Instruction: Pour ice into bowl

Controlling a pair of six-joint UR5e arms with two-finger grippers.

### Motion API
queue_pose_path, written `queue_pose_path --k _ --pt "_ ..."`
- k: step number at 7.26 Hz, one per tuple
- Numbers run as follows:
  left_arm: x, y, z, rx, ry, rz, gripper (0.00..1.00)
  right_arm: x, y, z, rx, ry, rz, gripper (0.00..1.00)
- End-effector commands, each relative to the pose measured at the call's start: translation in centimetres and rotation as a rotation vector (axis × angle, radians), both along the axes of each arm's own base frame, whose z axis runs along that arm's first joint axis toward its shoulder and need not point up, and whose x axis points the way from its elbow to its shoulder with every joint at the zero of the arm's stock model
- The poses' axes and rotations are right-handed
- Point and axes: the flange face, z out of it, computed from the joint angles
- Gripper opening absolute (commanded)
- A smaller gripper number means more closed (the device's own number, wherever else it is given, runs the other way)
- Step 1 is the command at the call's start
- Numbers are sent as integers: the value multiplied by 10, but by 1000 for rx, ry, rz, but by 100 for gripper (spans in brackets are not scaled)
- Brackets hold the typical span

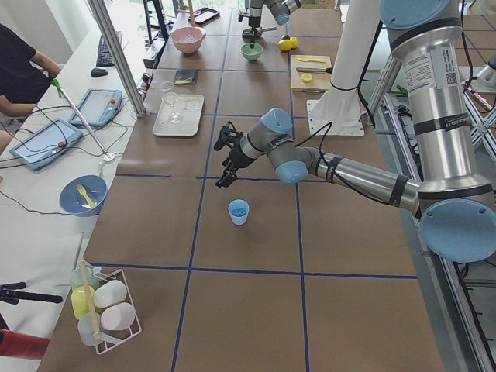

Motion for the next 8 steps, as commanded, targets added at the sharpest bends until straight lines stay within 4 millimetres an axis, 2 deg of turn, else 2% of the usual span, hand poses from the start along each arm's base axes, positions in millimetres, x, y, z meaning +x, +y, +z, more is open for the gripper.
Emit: queue_pose_path --k 1,2,3,4,5,6,7,8 --pt "27 26 16 -27 28 -39 100 -1 2 -31 17 -39 -2 0" --pt "19 47 30 7 31 -52 100 -8 -2 -54 -21 -86 18 0" --pt "20 57 39 3 51 -64 100 -18 -13 -84 -53 -135 47 0" --pt "38 64 68 20 49 -98 100 -33 -31 -119 -90 -175 65 0" --pt "42 75 110 58 65 -120 100 -53 -42 -165 -127 -205 69 0" --pt "43 79 129 86 64 -143 100 -68 -48 -208 -155 -215 71 0" --pt "52 85 141 77 57 -166 100 -83 -50 -255 -181 -221 67 0" --pt "71 97 142 73 79 -180 100 -102 -58 -290 -210 -220 73 0"
